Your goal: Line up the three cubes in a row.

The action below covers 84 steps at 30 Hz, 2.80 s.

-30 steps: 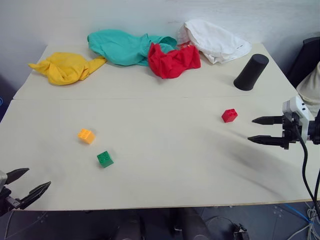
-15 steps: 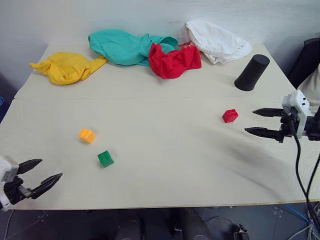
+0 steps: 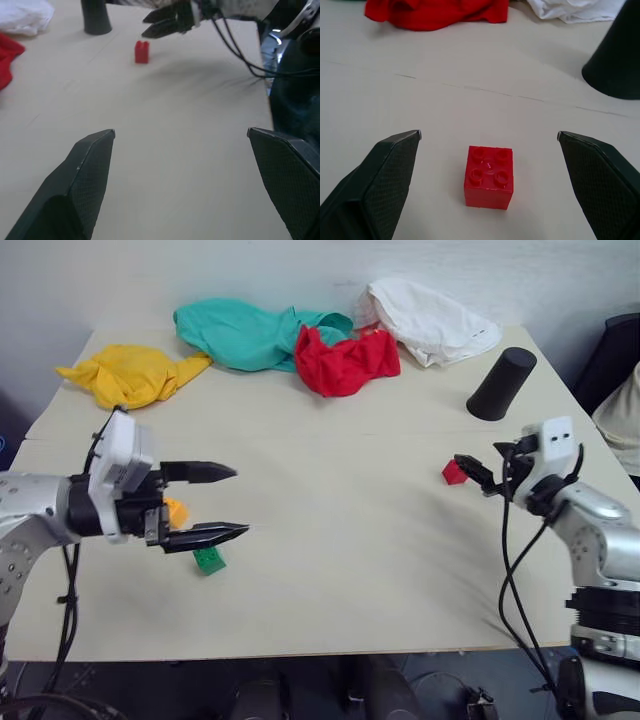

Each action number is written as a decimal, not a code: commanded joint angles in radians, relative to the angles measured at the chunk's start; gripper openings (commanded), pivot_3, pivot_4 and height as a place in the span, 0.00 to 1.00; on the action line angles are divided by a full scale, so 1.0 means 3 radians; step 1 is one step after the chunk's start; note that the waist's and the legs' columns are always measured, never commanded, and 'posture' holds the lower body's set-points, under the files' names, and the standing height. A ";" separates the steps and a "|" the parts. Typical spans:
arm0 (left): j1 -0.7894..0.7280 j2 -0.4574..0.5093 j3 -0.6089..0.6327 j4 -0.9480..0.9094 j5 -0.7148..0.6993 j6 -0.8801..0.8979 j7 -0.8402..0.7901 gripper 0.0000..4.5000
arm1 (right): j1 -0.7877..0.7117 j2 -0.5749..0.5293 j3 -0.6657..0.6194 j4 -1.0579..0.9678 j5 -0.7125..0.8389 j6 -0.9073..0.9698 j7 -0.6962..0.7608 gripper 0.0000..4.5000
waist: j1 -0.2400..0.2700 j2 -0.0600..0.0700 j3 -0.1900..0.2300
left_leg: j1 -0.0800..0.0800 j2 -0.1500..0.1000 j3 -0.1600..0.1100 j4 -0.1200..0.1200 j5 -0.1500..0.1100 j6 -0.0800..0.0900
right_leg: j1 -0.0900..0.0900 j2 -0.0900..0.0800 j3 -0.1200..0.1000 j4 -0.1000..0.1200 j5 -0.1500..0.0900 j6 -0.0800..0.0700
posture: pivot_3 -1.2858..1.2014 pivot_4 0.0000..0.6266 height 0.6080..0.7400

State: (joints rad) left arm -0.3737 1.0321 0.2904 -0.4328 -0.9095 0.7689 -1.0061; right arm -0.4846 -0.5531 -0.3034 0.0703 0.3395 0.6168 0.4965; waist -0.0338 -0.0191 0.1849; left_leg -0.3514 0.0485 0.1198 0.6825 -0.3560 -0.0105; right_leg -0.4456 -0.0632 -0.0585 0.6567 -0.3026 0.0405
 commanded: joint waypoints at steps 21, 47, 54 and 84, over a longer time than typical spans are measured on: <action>-0.0643 -0.0227 -0.0582 0.0133 0.0371 -0.0191 -0.0247 1.00 | -0.0273 0.0272 0.0269 0.0888 -0.0296 -0.0593 -0.0279 0.40 | 0.0009 0.0000 0.0000 | 0.0000 -0.0001 0.0004 0.0002 0.0004 0.0002 | -0.0002 0.0007 0.0012 0.0002 0.0001 0.0001 | 0.52 0.24 1.00; -0.0074 -0.0092 -0.0806 -0.0166 0.0788 -0.0539 -0.0606 1.00 | 0.0083 -0.0379 0.1789 0.0272 -0.0225 -0.1757 0.3135 0.33 | 0.0023 -0.0003 0.0001 | 0.0001 -0.0001 0.0002 0.0006 0.0003 0.0004 | 0.0001 0.0007 0.0009 0.0000 0.0001 0.0003 | 0.52 0.24 1.00; -0.0011 -0.0081 -0.0745 -0.0184 0.0777 -0.0511 -0.0574 1.00 | 0.0129 -0.0325 0.1839 0.0417 -0.0376 -0.1986 0.3124 0.56 | 0.0024 -0.0003 0.0001 | 0.0001 -0.0001 0.0000 0.0007 0.0003 0.0004 | 0.0002 0.0006 0.0009 0.0001 0.0001 0.0003 | 0.52 0.24 1.00; 0.2191 -0.0532 0.0907 0.0194 0.1516 -0.1036 -0.0100 1.00 | -0.0365 -0.1088 0.1105 -0.0438 0.0647 -0.0787 0.3461 0.99 | 0.0090 -0.0008 -0.0001 | -0.0001 -0.0002 -0.0016 0.0005 -0.0008 0.0013 | 0.0007 -0.0017 -0.0017 -0.0007 0.0000 -0.0002 | 0.52 0.24 1.00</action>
State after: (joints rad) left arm 0.3124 0.8593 0.6029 -0.3754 -0.4615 0.4669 -1.0440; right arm -0.5941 -0.8562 0.0690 -0.0112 0.5025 0.3641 1.5298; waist -0.0068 -0.0214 0.1844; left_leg -0.3516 0.0478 0.1151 0.6839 -0.3585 -0.0066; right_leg -0.4435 -0.0681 -0.0637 0.6548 -0.3027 0.0399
